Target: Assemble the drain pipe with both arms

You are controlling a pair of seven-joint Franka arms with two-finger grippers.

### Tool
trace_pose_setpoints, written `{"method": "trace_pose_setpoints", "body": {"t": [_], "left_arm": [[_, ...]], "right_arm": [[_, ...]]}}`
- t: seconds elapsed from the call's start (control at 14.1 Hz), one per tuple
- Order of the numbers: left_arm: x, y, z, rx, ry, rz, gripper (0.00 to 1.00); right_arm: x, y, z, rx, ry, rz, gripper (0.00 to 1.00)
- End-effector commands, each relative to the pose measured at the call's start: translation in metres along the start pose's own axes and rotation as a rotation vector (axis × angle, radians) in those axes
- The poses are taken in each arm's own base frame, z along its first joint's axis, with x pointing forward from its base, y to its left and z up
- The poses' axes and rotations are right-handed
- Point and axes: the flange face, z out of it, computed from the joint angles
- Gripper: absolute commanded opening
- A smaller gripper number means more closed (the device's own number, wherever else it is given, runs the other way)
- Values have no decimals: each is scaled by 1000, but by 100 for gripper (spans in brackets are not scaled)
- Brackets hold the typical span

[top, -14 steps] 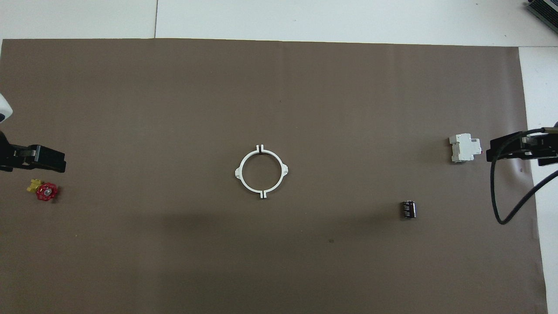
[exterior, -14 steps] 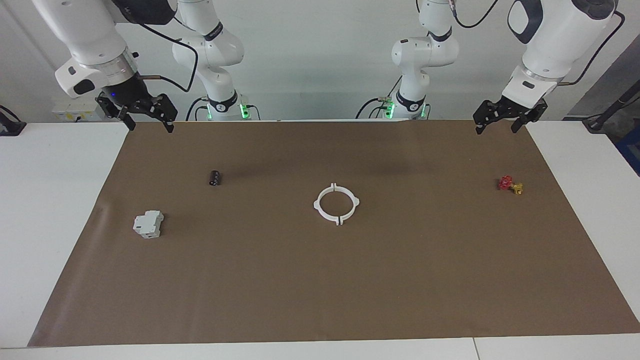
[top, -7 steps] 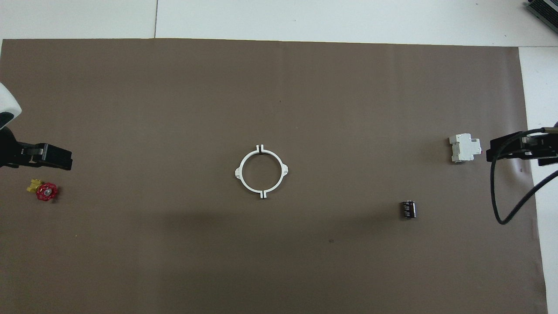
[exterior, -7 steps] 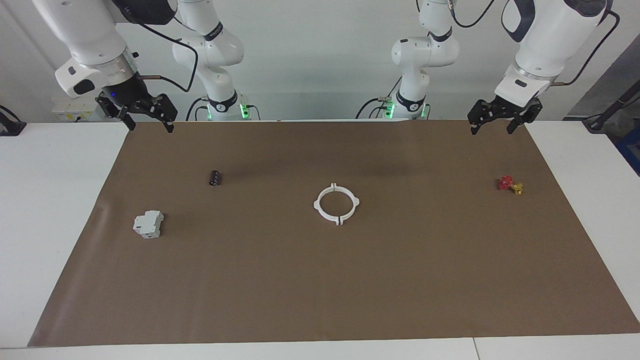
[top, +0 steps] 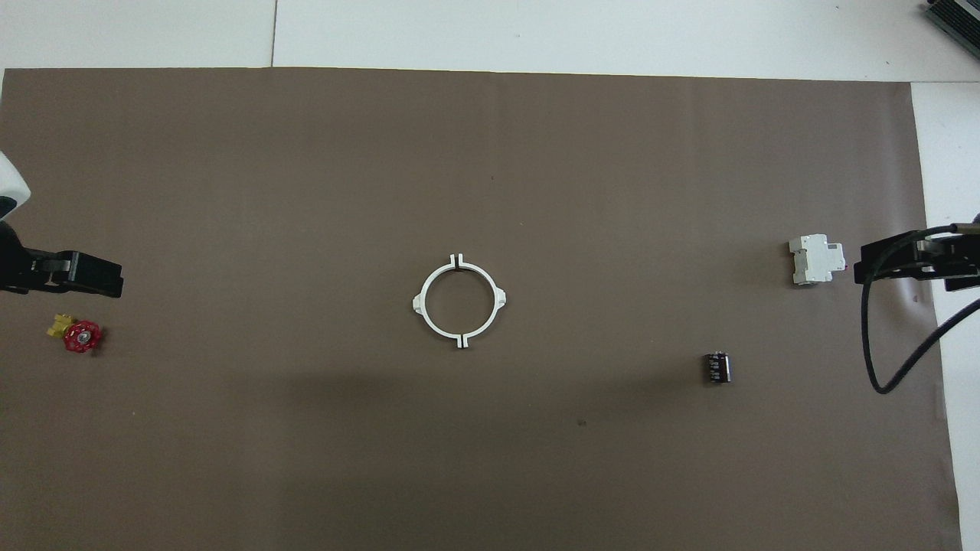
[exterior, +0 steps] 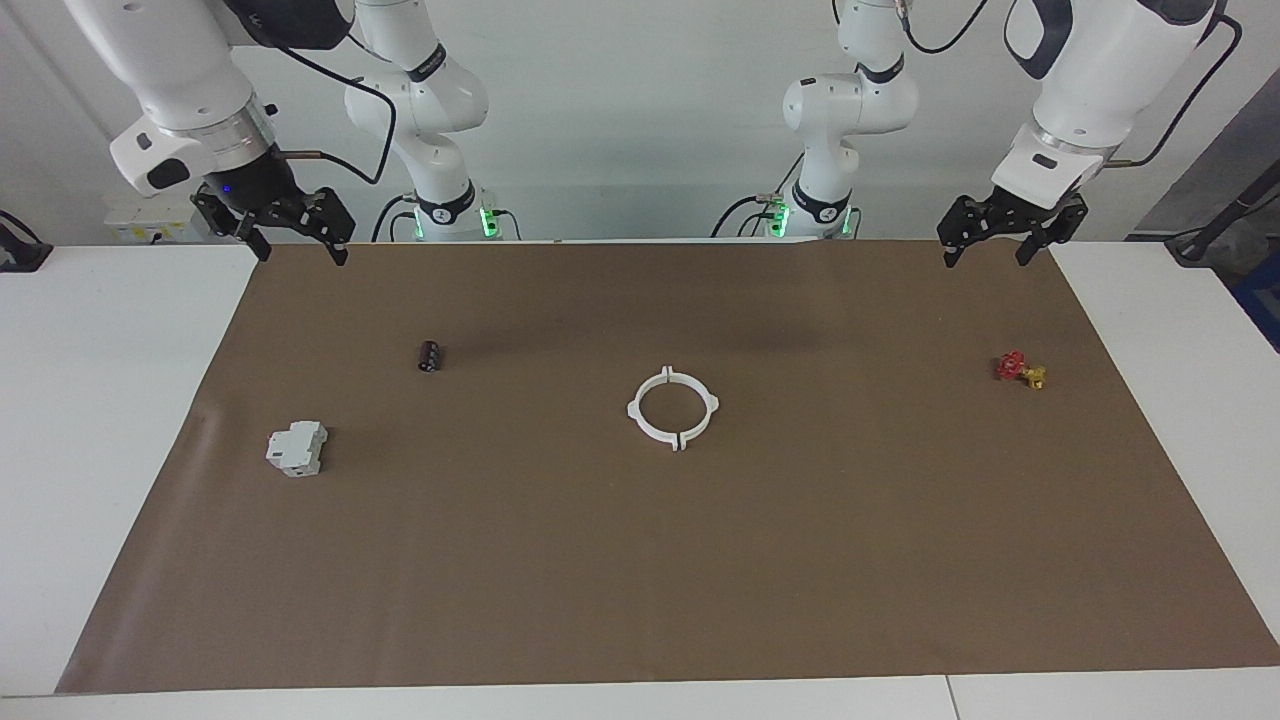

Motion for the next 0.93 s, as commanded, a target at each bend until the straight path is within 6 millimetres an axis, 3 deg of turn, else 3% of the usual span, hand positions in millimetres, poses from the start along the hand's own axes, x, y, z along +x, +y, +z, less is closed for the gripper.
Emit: {"method": "trace_pose_setpoints", "body": {"t": [0.0, 0.5, 0.64, 0.85], "left_arm": [[-6, -14, -7, -7, 2, -25, 100], [-8, -9, -13, -3, 19, -20, 100], [-1, -9, -1, -6, 3, -17, 100], [10, -13, -13, -9, 12, -23, 100]], "right_arm": [[-5, 0, -5, 1, -6, 12, 100], [-4, 1, -4, -28, 5, -1, 100], [-4, 0, -5, -20, 9, -2, 100], [-4, 0, -5, -12, 9, -1, 100]]}}
